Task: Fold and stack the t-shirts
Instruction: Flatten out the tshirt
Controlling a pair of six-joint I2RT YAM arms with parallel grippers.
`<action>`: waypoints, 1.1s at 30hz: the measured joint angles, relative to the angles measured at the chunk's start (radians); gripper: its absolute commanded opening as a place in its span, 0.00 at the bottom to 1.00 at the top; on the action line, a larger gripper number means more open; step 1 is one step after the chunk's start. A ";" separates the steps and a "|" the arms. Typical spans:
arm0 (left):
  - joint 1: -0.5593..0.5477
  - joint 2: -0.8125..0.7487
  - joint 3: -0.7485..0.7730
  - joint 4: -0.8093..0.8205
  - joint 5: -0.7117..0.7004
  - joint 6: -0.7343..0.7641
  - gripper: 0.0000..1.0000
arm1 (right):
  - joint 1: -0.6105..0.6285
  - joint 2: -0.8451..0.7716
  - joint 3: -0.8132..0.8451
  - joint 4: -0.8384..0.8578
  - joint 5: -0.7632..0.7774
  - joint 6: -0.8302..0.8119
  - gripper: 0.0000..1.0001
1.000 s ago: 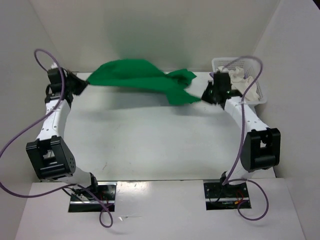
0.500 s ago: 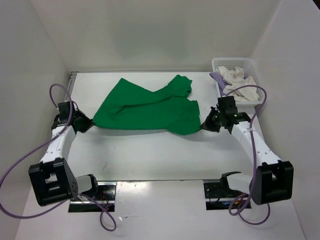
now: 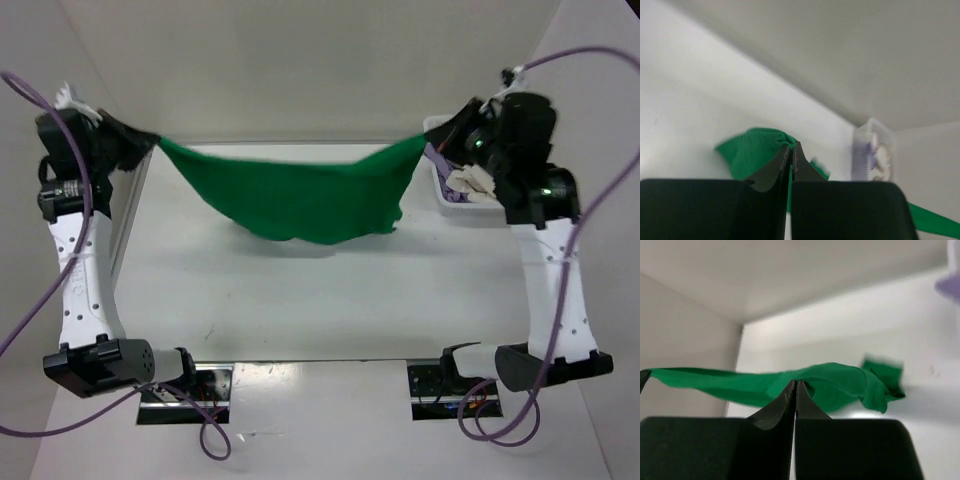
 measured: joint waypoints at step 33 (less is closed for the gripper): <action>0.000 0.393 0.381 0.129 -0.005 -0.078 0.00 | 0.125 0.837 0.977 0.050 0.204 -0.117 0.00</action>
